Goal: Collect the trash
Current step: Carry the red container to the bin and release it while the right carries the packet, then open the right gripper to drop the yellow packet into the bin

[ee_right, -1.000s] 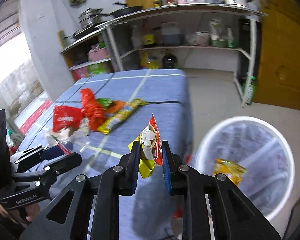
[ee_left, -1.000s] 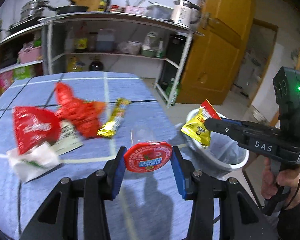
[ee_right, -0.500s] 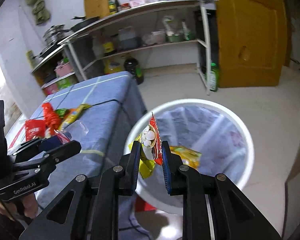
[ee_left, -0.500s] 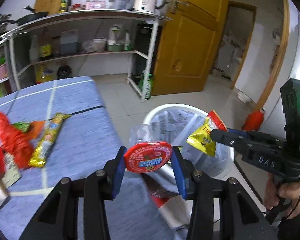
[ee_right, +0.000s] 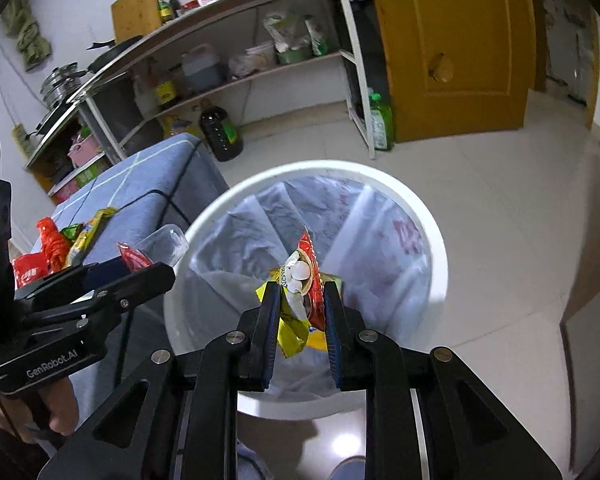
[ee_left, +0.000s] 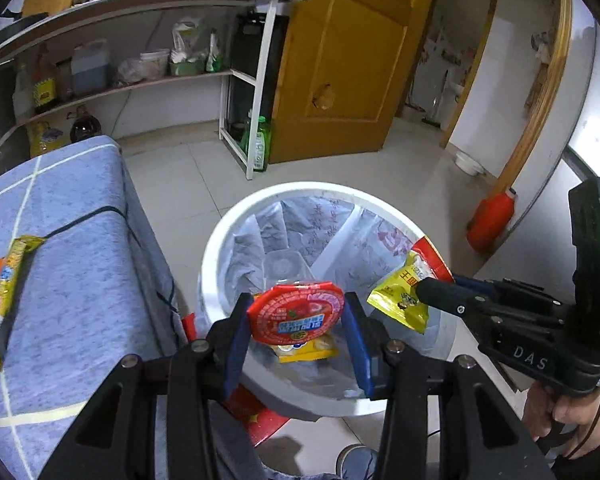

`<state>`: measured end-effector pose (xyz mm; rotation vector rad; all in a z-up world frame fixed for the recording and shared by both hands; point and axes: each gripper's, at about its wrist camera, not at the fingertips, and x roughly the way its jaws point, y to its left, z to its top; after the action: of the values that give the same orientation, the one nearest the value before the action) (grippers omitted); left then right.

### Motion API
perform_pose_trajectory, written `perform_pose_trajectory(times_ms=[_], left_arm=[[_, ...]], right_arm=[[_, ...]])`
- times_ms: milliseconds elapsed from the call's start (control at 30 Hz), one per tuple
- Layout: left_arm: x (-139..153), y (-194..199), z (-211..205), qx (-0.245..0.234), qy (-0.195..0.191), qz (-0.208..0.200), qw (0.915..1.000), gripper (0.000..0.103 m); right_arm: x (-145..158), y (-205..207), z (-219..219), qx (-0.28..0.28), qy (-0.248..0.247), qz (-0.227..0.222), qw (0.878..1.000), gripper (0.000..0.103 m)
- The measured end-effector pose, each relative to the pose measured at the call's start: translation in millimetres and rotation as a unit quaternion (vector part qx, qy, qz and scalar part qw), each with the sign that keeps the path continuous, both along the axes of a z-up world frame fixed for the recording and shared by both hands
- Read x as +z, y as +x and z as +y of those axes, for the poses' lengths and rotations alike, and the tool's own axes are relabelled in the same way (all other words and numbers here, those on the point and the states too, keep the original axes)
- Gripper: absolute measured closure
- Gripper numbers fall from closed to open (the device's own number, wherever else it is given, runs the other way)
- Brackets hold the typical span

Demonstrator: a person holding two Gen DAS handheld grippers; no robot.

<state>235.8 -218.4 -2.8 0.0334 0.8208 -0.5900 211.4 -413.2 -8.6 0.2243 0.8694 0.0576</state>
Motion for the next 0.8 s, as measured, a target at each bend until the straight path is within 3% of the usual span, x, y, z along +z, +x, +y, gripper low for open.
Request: perform_pose_trajectory(times_ms=[167, 400, 567, 800], left_arm=[[-6, 1, -4, -0.004, 0.002, 0.013, 0.9999, 0.048], [-4, 3, 3, 0.004, -0.008, 0.016, 0.9998, 0.045], [1, 1, 9, 0.008, -0.015, 0.011, 0.9998, 0.044], [16, -9, 24, 0.015, -0.026, -0.008, 0.9995, 0.043]], right_arm=[[-6, 3, -3, -0.011, -0.008, 0.013, 1.000, 0.079], [-6, 3, -1, -0.014, -0.012, 0.011, 1.000, 0.078], [-9, 4, 1, -0.010, -0.017, 0.015, 1.000, 0.062], [0, 3, 6, -0.011, -0.014, 0.002, 1.000, 0.062]])
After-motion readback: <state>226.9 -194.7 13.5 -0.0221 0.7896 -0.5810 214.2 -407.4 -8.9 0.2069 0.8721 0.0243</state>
